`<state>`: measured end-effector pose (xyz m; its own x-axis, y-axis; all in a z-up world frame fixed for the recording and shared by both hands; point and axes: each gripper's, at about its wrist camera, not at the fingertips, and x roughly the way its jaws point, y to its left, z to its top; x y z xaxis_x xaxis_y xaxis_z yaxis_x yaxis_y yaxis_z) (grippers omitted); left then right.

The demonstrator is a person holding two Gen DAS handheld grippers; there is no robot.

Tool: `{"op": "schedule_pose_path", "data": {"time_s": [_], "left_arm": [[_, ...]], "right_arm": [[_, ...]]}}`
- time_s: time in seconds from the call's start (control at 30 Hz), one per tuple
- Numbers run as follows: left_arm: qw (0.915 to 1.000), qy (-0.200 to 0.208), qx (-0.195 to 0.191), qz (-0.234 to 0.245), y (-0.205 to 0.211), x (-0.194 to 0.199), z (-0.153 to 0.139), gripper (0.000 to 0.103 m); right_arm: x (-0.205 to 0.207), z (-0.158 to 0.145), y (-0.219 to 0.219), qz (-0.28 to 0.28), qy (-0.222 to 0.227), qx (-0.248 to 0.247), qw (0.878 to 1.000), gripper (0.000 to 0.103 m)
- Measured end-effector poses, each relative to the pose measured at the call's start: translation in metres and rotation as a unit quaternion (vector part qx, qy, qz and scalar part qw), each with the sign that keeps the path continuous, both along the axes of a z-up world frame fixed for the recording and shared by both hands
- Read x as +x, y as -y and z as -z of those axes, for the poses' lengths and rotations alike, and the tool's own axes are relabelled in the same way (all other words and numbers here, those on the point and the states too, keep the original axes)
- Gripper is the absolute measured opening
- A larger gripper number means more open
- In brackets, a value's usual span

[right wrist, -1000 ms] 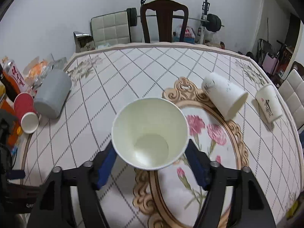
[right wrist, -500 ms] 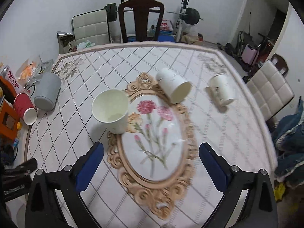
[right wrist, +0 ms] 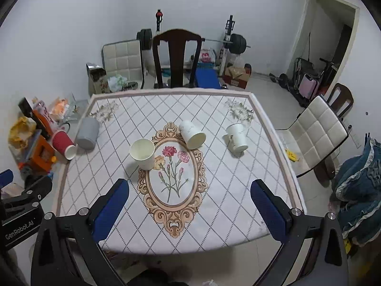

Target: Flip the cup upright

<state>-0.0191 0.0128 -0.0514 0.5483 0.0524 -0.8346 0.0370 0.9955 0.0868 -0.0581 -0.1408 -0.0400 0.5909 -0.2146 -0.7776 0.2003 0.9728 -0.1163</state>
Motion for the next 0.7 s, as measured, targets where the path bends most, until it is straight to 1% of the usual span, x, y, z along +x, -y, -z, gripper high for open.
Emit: {"op": "schedule_pose_path", "data": {"time_s": [0.13,0.27,0.43,0.47,0.5,0.7], "left_arm": [[0.9999,0.014,-0.003,-0.001,0.000,-0.020,-0.015,0.097],[0.9995,0.028,-0.012,-0.005,-0.001,-0.039,-0.030,0.097],[0.9988,0.045,-0.013,-0.018,-0.003,-0.051,-0.040,0.097],[0.9985,0.050,-0.015,-0.020,-0.005,-0.053,-0.042,0.102],[0.9983,0.052,-0.016,-0.021,-0.006,-0.055,-0.043,0.103],[0.9975,0.064,-0.012,-0.027,-0.009,-0.061,-0.048,0.103]], "right_arm": [[-0.027,-0.027,0.005,0.005,0.021,-0.004,1.000,0.103],[-0.047,-0.046,0.008,0.003,0.034,-0.006,0.999,0.103],[-0.067,-0.062,0.009,-0.001,0.049,-0.006,0.999,0.103],[-0.068,-0.064,0.009,-0.002,0.050,-0.004,0.999,0.103],[-0.071,-0.066,0.009,-0.005,0.053,-0.002,0.999,0.103],[-0.079,-0.073,0.008,-0.012,0.057,0.002,0.998,0.103]]}}
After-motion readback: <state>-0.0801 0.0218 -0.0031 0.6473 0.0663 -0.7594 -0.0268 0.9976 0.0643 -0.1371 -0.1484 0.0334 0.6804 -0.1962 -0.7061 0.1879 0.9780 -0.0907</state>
